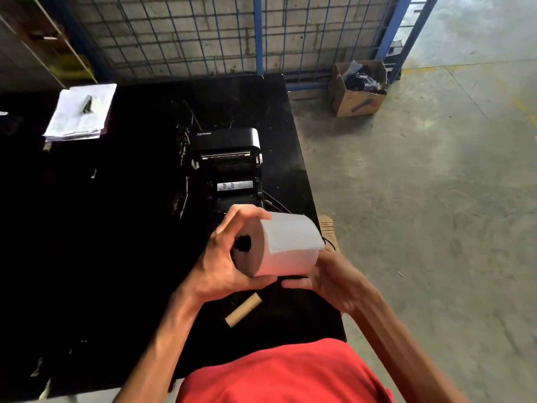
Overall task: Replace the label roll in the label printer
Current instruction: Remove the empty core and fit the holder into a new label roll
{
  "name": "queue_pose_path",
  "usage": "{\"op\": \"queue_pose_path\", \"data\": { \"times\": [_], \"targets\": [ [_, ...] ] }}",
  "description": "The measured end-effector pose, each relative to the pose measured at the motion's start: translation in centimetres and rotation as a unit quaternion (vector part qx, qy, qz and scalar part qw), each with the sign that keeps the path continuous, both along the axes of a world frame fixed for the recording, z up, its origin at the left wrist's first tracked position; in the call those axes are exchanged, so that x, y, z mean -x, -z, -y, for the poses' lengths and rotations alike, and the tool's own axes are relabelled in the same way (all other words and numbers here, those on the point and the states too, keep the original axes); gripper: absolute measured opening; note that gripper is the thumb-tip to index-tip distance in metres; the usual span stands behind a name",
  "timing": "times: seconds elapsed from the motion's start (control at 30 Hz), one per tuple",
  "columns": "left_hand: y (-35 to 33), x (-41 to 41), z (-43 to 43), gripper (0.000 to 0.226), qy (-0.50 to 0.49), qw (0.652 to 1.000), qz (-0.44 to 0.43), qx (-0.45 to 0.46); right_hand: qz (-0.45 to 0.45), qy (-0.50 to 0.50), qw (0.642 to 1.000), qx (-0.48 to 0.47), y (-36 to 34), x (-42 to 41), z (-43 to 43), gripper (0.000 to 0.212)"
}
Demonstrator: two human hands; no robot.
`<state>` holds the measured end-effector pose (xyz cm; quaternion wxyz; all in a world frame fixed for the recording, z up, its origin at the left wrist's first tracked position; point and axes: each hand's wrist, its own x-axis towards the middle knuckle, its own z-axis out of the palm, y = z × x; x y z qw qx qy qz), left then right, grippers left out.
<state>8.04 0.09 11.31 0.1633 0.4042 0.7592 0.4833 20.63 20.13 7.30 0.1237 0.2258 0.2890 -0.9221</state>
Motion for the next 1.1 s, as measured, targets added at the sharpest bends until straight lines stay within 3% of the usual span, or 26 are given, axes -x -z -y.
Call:
{"op": "queue_pose_path", "data": {
  "times": [0.17,0.33,0.5,0.6,0.67,0.73,0.8,0.87,0.93,1.03,1.1],
  "targets": [
    [-1.2,0.6,-0.3,0.090,0.063,0.990,-0.128,0.017,-0.018,-0.006,1.000,-0.015,-0.6,0.2,-0.7,0.033],
    [-1.3,0.5,-0.7,0.092,0.060,0.988,-0.139,0.007,-0.077,0.039,0.996,-0.018,0.0,0.5,-0.1,0.046],
    [-2.4,0.7,-1.2,0.089,0.092,0.983,-0.156,0.025,-0.130,0.072,0.987,-0.053,0.5,1.1,0.4,0.038],
    [-3.5,1.1,-1.1,0.101,0.109,0.990,-0.091,0.013,-0.136,0.097,0.985,-0.052,0.8,1.5,0.3,0.035],
    [-4.1,1.2,-0.8,0.108,0.114,0.992,0.021,-0.056,-0.134,0.115,0.982,-0.065,1.1,1.6,0.0,0.032],
    [-4.1,1.4,-0.3,0.095,0.078,0.979,0.124,-0.142,-0.147,0.129,0.979,-0.065,1.2,1.5,-0.5,0.030],
    [-2.5,2.0,0.7,0.068,-0.023,0.971,0.167,-0.172,-0.149,0.140,0.977,-0.063,1.5,1.3,-1.1,0.030],
    [0.7,2.0,2.0,0.042,-0.127,0.975,0.153,-0.095,-0.141,0.145,0.977,-0.073,1.8,1.1,-1.5,0.030],
    [5.9,1.0,3.8,0.019,-0.191,0.974,0.113,0.045,-0.135,0.142,0.977,-0.079,2.3,0.9,-1.6,0.034],
    [14.0,-1.3,6.3,0.013,-0.209,0.944,0.095,0.238,-0.121,0.129,0.981,-0.077,2.8,0.8,-1.5,0.042],
    [17.8,-2.3,7.4,0.010,-0.228,0.917,0.088,0.315,-0.111,0.120,0.983,-0.077,3.0,0.6,-1.3,0.047]
  ]
}}
